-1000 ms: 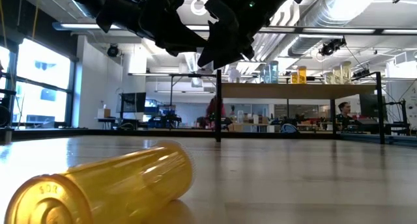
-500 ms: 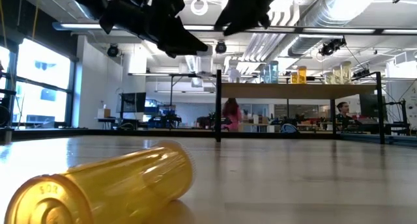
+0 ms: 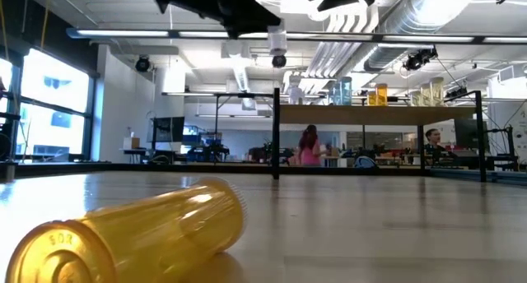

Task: Pick and place medicine bottles onto shelf by color
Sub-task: Put the transparent pill bottle on the shelf aligned with the other transparent pill bottles

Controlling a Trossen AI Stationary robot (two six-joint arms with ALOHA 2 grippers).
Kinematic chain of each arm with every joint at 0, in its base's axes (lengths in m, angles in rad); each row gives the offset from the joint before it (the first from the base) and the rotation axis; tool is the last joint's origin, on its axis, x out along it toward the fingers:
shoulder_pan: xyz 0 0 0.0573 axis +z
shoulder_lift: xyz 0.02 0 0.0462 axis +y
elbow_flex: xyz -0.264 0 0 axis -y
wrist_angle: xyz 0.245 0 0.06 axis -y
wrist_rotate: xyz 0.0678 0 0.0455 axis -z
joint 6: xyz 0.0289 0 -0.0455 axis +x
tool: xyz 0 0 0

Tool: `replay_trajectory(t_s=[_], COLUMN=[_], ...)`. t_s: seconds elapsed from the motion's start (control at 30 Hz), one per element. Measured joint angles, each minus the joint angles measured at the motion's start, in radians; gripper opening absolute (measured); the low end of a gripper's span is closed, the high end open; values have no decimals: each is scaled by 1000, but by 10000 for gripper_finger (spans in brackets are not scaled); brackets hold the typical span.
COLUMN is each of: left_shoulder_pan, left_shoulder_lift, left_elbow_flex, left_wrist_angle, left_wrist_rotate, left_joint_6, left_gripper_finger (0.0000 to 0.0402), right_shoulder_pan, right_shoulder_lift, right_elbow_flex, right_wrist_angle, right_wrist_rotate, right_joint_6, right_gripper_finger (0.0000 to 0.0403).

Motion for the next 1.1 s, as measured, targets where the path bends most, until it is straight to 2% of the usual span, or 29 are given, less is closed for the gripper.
replay_trajectory(t_s=[0.23,0.57,0.87,1.1], left_shoulder_pan=[46,93,148,163], left_shoulder_lift=[125,314,379,409], left_elbow_flex=[120,240,252,252], left_wrist_angle=[-27,-20,23,23], left_wrist_rotate=[79,86,85,86], left_joint_6=[-2,-21,-135,-165], left_gripper_finger=[129,129,129,129], right_shoulder_pan=[-17,-17,-17,-17], right_shoulder_lift=[-29,-29,-29,-29], right_elbow_flex=[0,0,0,0], right_wrist_angle=[-33,-67,-67,-66], right_wrist_rotate=[1,1,1,1], right_joint_6=[0,0,-1,-18], right_gripper_finger=[206,206,206,206])
